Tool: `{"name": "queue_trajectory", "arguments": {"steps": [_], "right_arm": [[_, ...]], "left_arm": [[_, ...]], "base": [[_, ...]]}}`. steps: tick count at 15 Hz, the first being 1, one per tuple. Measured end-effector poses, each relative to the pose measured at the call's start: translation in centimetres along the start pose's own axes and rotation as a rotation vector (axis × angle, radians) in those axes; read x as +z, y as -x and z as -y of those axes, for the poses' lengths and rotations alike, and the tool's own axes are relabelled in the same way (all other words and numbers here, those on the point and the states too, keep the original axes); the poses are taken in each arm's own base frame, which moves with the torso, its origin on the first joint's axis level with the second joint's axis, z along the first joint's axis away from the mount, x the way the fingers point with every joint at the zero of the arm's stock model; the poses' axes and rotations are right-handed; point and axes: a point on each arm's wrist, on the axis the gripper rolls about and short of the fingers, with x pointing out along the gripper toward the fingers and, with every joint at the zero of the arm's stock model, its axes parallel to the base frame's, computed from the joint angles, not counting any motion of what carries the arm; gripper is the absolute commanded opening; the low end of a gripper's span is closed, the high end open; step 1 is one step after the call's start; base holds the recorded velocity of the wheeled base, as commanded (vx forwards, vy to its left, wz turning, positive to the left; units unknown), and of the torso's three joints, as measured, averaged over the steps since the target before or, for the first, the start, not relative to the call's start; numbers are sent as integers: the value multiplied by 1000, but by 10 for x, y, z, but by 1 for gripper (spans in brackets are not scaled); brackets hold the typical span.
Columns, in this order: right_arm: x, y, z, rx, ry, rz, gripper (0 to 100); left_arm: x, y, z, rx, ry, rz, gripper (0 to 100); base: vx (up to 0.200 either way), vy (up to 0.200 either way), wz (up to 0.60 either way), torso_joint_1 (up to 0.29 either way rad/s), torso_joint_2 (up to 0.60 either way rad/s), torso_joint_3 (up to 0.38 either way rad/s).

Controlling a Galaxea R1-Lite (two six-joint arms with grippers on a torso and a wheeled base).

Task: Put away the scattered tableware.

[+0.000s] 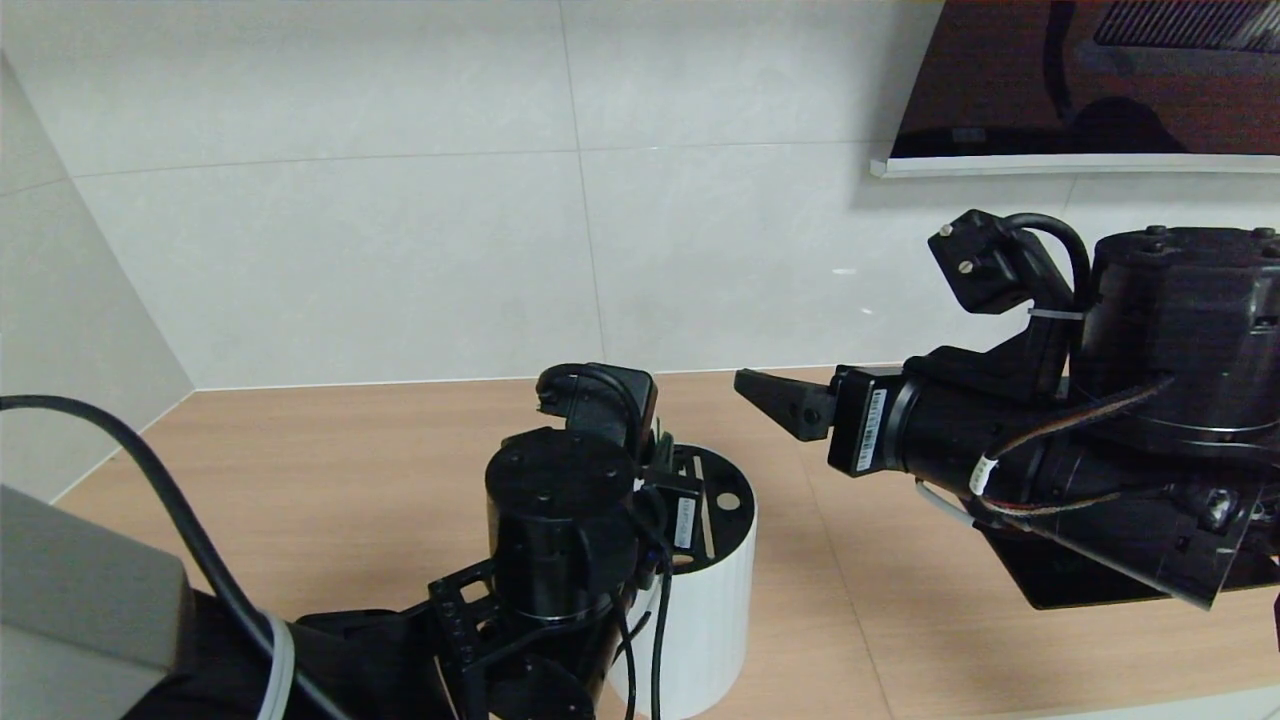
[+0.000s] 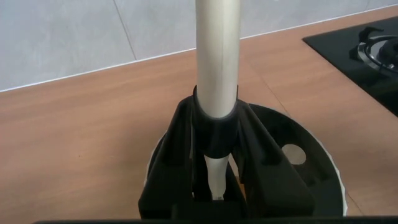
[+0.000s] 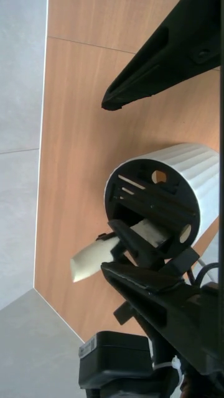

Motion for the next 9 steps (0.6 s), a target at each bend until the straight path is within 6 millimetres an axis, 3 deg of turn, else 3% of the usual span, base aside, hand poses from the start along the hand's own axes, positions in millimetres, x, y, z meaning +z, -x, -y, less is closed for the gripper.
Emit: {"name": "queue_trajectory", "arguments": {"steps": [7, 9], "right_arm": [[0, 0, 0, 0, 0, 2, 100], [1, 1, 0, 1, -1, 4, 100]], "left_arm": [[6, 2, -2, -2, 12, 16, 100], [20, 8, -7, -4, 36, 50, 100]], "base": [[0, 0, 0, 0, 0, 0], [0, 0, 0, 0, 0, 0]]}}
